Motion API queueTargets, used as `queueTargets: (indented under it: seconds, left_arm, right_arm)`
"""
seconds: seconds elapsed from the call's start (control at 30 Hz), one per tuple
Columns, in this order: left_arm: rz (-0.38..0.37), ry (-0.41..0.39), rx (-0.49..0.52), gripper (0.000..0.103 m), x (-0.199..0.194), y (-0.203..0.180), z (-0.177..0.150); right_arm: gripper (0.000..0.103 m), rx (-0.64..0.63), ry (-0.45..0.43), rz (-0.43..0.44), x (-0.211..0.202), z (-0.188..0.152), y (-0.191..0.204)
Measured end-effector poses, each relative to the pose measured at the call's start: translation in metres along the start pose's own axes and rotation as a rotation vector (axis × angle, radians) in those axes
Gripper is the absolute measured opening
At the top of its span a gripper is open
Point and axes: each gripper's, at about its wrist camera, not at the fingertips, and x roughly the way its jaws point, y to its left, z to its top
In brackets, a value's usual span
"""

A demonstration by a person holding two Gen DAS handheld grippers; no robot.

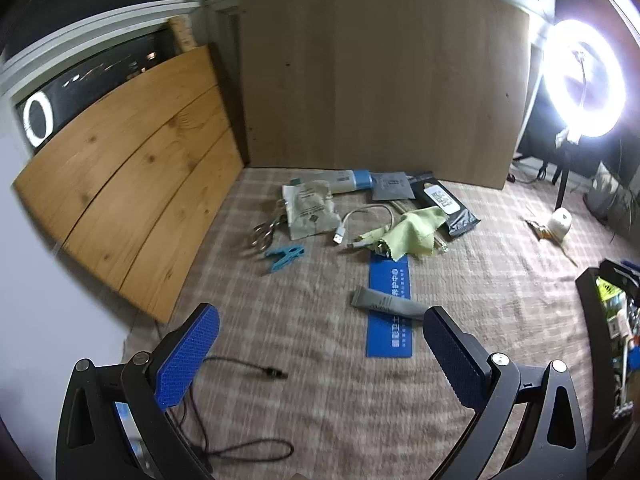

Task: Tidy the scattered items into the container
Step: 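Reach the right tool to the yellow-green cloth and close on it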

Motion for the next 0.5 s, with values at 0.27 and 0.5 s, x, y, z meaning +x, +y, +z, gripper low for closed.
queueTargets:
  seconds: [0.27, 0.5]
  left_arm:
    - [-0.012, 0.030, 0.053, 0.102, 0.060, -0.021, 0.028]
    - [-0.042, 0.086, 0.026, 0.094, 0.110, -0.012, 0.056]
  right_arm:
    - [0.044, 0.022, 0.124, 0.084, 0.067, 0.033, 0.012]
    - [0.044, -0.016, 0.237, 0.180, 0.127, 0.065, 0.044]
